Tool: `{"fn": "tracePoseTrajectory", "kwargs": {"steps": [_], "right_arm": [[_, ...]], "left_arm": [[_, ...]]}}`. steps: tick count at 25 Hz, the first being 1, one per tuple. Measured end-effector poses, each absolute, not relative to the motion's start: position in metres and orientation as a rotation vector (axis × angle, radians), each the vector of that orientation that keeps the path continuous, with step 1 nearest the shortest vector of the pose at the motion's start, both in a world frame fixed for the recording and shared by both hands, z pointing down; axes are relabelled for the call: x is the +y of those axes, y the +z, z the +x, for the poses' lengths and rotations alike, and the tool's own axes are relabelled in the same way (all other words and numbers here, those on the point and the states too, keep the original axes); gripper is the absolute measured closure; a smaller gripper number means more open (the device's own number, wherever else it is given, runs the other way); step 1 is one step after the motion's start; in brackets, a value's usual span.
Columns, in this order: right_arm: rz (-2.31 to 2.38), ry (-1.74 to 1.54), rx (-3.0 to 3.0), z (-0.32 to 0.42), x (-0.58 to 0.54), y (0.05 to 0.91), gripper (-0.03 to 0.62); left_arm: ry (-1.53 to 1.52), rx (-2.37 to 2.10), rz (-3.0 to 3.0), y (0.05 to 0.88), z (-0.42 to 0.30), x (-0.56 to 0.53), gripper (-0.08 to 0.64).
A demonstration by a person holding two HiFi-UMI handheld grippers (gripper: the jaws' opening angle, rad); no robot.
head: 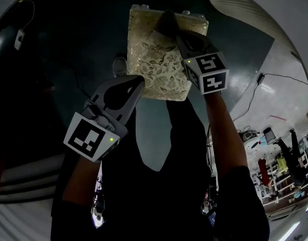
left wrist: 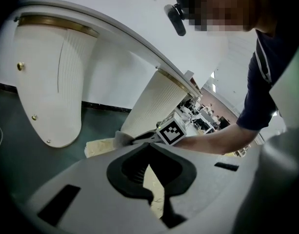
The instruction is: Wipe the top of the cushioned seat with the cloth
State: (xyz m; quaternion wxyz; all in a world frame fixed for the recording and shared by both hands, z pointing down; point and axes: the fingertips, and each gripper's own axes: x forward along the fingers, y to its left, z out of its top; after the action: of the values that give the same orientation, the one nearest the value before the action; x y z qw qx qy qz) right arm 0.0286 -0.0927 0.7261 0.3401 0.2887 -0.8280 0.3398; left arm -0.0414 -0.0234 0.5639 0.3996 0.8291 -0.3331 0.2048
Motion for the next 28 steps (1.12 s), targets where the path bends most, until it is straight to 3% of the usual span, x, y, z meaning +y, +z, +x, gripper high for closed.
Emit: {"fn": "tracePoseTrajectory", "kwargs": {"steps": [28], "right_arm": [[1.013,0.914,-2.034,0.134,-0.092,0.712,0.554]], "left_arm": [[0.544,-0.719,2.172,0.552,0.011,-0.027,0.552]]}}
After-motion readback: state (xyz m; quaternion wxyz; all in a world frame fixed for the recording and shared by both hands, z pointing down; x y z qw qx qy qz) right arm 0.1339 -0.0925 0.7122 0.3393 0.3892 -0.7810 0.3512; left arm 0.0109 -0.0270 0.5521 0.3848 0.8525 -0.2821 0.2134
